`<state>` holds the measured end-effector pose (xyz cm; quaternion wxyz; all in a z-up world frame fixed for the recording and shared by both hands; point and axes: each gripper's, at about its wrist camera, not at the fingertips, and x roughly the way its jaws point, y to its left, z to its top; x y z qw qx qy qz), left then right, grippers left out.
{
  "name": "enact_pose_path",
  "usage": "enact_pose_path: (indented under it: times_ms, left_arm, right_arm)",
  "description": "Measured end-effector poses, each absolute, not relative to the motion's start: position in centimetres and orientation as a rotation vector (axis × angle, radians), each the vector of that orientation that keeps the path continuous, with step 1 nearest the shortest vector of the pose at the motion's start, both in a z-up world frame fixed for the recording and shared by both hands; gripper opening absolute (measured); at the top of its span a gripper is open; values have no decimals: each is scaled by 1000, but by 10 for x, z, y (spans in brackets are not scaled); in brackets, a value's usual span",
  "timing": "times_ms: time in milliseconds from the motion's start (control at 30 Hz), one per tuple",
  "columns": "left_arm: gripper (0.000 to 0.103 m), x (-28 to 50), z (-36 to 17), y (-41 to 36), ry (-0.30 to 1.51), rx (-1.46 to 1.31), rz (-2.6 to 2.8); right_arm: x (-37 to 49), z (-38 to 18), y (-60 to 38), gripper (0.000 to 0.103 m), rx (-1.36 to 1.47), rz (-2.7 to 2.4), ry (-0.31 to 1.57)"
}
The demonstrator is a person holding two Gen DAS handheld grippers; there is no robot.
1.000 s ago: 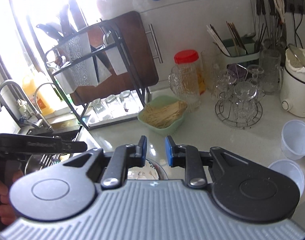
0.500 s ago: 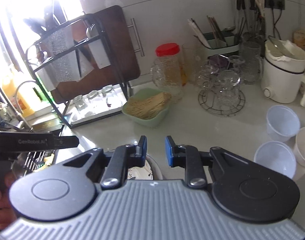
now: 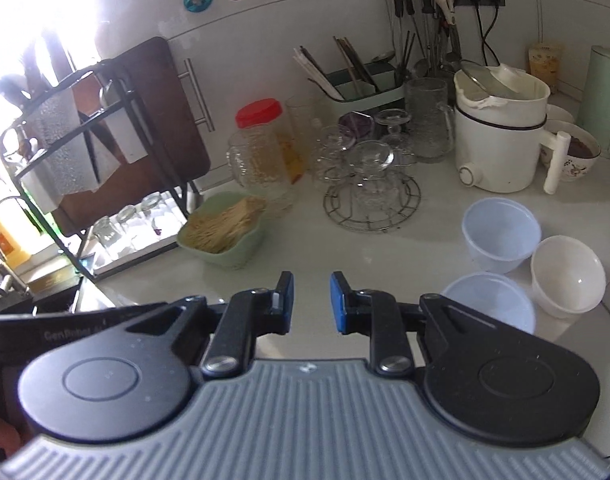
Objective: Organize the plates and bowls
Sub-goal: 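Move the right gripper toward the light-blue plastic bowls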
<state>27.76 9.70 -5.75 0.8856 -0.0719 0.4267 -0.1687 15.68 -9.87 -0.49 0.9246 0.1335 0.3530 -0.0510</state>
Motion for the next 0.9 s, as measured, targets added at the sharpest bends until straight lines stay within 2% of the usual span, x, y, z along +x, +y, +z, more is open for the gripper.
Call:
enact_pose_path:
  times_ms: [267,533,667,833,900]
  left_arm:
    - [38,289,-88,19,933,-127,-350]
    - [38,307,-105,-34,990,-125,-398]
    - [51,315,-119,-59,1003,-99,-432]
    - [51,325,-137,-85,1079,-70,-470]
    - [56,327,-140,-92,1081,-77,-500]
  right_arm:
    - [149,-23,-163,24,152,-125,752]
    - [137,-48,-219,24,217,-149,788]
    - [137,-63,-233,24,244,-168,811]
    - [136,-77,-245,25,270,-202,826]
    - [133,-80,-250,33,313,-213,815]
